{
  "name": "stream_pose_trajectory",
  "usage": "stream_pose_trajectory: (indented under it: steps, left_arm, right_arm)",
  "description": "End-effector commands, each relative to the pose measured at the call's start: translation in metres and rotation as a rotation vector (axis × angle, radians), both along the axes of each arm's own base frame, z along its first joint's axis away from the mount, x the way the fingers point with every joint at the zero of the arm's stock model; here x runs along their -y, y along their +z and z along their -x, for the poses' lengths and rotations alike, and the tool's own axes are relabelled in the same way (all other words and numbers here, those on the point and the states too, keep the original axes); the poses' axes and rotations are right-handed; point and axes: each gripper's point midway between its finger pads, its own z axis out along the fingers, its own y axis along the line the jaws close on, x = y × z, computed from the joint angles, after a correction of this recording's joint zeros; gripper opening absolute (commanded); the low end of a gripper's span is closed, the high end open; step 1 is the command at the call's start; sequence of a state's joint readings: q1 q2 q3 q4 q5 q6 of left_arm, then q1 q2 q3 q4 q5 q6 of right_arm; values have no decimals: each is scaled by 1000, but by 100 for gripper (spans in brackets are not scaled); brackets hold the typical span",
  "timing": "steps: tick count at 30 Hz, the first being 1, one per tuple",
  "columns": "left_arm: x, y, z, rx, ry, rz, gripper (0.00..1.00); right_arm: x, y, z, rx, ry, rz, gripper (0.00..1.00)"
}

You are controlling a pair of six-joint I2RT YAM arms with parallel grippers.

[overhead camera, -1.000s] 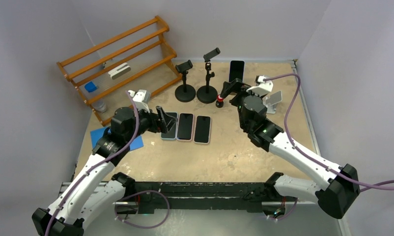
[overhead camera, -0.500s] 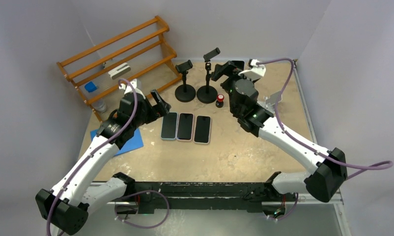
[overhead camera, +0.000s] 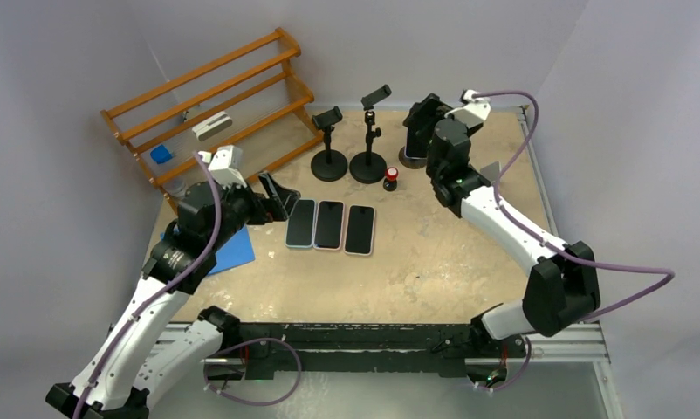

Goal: Remove the phone from the phone stand

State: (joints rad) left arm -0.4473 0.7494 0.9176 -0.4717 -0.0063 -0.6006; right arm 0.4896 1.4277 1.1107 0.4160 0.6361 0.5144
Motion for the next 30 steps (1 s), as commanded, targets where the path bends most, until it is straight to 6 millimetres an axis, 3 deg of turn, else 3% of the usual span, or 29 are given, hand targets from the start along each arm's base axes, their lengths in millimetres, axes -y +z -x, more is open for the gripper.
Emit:
stream_pose_trajectory:
  steps: [1,7,11,19,30]
  left_arm:
    - [9,5,-4,47,-74,-42,100]
    - [14,2,-1,39,-113,-42,99]
    - [15,3,0,39,-117,-40,98]
    - [29,12,12,120,-228,-8,98]
    - [43,17,24,184,-337,20,96]
  right_arm:
    - [1,12,-18,17,4,64,96]
    - [4,-16,-37,-26,40,150,99]
    - [17,-26,-52,-47,72,131,99]
    - [22,-49,-80,-79,133,150,99]
    - [30,-63,-113,-118,114,209,98]
